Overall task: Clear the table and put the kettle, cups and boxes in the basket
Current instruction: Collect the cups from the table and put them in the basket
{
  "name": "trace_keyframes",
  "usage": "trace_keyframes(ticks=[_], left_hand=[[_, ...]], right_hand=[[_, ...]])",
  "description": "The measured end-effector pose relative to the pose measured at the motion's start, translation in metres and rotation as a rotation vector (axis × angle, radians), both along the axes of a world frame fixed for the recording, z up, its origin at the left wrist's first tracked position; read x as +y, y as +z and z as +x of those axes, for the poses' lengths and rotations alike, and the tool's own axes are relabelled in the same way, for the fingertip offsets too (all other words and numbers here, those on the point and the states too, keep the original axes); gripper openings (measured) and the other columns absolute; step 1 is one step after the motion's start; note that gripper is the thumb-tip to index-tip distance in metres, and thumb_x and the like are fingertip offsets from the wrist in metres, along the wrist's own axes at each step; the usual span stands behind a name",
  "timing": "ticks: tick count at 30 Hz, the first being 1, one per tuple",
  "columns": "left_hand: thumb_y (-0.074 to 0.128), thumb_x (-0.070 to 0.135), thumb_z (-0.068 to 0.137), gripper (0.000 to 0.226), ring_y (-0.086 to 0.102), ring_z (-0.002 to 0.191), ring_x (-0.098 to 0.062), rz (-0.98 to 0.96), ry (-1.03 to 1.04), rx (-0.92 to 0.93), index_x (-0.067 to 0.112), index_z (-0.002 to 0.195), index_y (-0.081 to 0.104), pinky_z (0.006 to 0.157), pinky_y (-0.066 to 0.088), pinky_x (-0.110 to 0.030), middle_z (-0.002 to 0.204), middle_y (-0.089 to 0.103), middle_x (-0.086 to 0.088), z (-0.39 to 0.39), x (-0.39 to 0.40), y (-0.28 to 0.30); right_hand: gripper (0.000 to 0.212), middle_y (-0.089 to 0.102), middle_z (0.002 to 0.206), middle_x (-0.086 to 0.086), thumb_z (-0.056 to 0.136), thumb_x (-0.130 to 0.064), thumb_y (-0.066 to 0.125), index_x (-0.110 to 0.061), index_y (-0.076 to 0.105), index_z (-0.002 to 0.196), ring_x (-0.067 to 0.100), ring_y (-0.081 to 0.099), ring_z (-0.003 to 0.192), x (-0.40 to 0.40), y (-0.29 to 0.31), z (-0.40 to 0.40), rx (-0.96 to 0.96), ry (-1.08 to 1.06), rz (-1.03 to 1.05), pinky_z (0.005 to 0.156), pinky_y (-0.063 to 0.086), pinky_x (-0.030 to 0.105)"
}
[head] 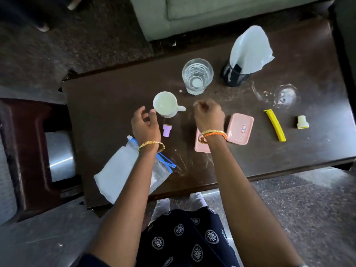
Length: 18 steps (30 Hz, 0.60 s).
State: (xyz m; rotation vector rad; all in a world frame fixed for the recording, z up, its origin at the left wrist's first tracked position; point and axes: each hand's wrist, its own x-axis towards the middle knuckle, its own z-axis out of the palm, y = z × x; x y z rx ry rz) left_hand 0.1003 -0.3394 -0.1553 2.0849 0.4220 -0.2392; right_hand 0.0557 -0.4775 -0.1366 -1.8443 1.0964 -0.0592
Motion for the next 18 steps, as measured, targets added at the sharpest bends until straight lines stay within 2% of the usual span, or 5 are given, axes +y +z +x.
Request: trace_keyframes(ticks=[3, 6, 10, 14, 18], left_hand=[[0.053, 0.03, 0.091, 0.031, 0.063, 0.099, -0.033, -0.088, -0.036, 0.206, 0.014, 0.117, 0.058, 0.09, 0.052, -0.05, 0.11, 0.066, -0.013, 0.019, 0.003, -0.008], [0.055, 0.027, 0.09, 0.023, 0.063, 0.082, -0.026, -0.229, -0.041, 0.318, 0.015, 0.109, 0.062, 0.079, 0.056, -0.042, 0.08, 0.065, -0.002, 0.025, 0.004, -0.014], [0.059, 0.017, 0.088, 0.029, 0.066, 0.066, -0.017, -0.307, -0.065, 0.338, 0.013, 0.117, 0.06, 0.073, 0.057, -0.033, 0.086, 0.067, -0.006, 0.025, 0.011, -0.021], [0.058, 0.01, 0.087, 0.03, 0.063, 0.05, -0.004, -0.375, -0.008, 0.319, 0.008, 0.117, 0.061, 0.074, 0.056, -0.034, 0.079, 0.066, -0.009, 0.028, 0.027, -0.014], [0.061, 0.014, 0.087, 0.025, 0.063, 0.059, -0.008, -0.47, 0.078, 0.242, 0.011, 0.112, 0.065, 0.064, 0.056, -0.023, 0.072, 0.065, 0.003, 0.035, 0.067, 0.012]], right_hand=[[0.027, 0.061, 0.121, 0.014, 0.093, -0.018, 0.05, -0.012, 0.06, 0.117, 0.027, 0.056, 0.112, 0.014, -0.014, 0.028, 0.149, 0.221, 0.145, 0.094, 0.041, 0.026], [0.023, 0.063, 0.116, 0.015, 0.094, -0.016, 0.048, -0.009, 0.06, 0.111, 0.03, 0.056, 0.107, 0.019, -0.025, 0.035, 0.236, 0.314, 0.11, 0.081, 0.038, 0.026], [0.014, 0.057, 0.087, 0.009, 0.092, -0.019, 0.053, -0.008, 0.062, 0.093, 0.023, 0.048, 0.081, 0.022, -0.033, 0.03, 0.26, 0.291, 0.022, 0.069, 0.032, 0.023], [0.012, 0.057, 0.08, 0.003, 0.088, -0.019, 0.06, -0.011, 0.067, 0.092, 0.019, 0.049, 0.08, 0.04, -0.023, 0.027, 0.197, 0.296, -0.012, 0.071, 0.035, 0.022], [0.01, 0.062, 0.068, 0.001, 0.087, -0.018, 0.061, -0.016, 0.071, 0.085, 0.007, 0.055, 0.064, 0.078, 0.002, 0.033, 0.108, 0.277, 0.033, 0.055, 0.038, 0.017]])
